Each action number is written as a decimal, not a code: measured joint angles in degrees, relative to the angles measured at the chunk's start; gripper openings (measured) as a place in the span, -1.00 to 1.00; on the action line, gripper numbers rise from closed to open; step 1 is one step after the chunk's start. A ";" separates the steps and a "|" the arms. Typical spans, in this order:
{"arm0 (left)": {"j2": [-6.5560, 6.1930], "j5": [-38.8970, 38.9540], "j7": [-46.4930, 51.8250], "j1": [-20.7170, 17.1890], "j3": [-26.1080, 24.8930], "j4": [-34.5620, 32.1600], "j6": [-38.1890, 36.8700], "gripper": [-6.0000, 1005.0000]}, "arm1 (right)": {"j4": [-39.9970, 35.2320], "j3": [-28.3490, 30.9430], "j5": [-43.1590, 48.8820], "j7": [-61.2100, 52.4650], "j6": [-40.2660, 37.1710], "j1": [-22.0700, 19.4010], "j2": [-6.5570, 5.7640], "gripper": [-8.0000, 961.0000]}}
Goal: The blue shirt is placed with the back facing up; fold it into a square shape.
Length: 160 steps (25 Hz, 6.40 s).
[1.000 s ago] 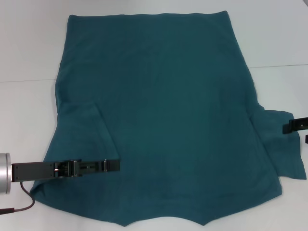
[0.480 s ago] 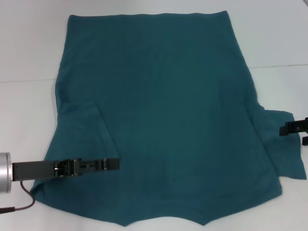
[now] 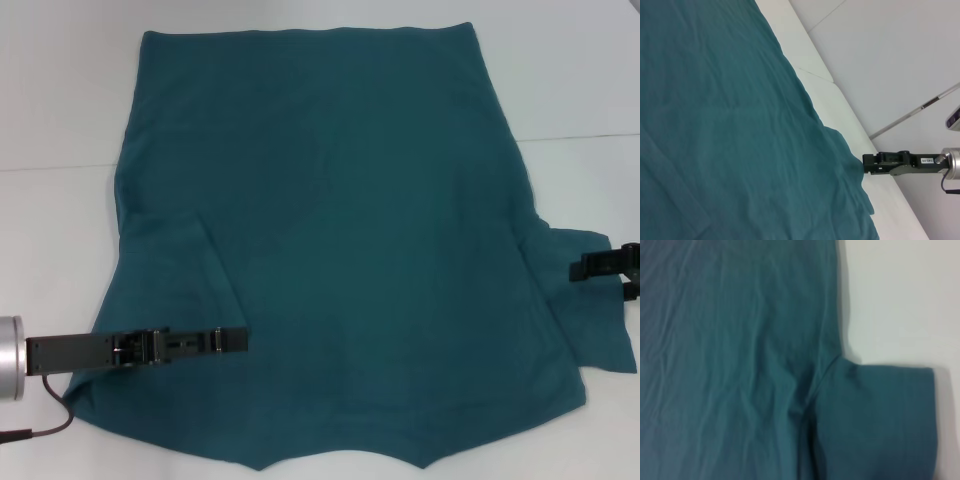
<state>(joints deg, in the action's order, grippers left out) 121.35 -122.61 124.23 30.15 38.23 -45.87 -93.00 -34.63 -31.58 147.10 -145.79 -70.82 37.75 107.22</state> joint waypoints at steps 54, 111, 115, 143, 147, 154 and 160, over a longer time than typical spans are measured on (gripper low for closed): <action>-0.24 0.09 1.35 -0.49 -0.36 -0.08 -0.70 0.83 | -4.87 -3.33 7.93 -5.57 -3.13 9.02 -3.18 -0.94; -0.31 0.70 1.62 -0.89 -1.89 0.79 3.50 0.83 | 2.50 -15.06 -4.56 -5.76 -1.04 18.92 3.24 -0.20; -0.40 0.68 1.63 -0.89 -2.02 0.80 3.50 0.83 | 1.80 -15.76 -1.49 -6.83 -2.78 17.98 1.64 -0.01; -0.41 0.71 3.12 -0.84 -3.52 1.60 4.86 0.83 | -0.57 -11.40 -0.15 -6.09 -6.20 5.36 2.69 0.02; -0.41 0.71 3.12 -0.89 -3.52 1.58 4.85 0.83 | 0.66 -11.40 -0.15 -5.95 -4.93 5.66 2.86 0.02; -0.41 0.71 2.97 -0.89 -3.52 1.61 4.95 0.83 | 1.20 -11.40 -0.76 -5.85 -3.32 5.84 3.64 0.02; -0.46 0.71 2.78 -0.89 -3.58 2.26 5.52 0.83 | 1.41 -11.47 -5.64 -1.44 -3.37 5.86 4.53 0.02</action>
<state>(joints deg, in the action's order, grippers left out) 120.89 -121.90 127.01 29.26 34.66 -43.61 -87.48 -33.22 -43.05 141.46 -147.23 -74.20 43.62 111.75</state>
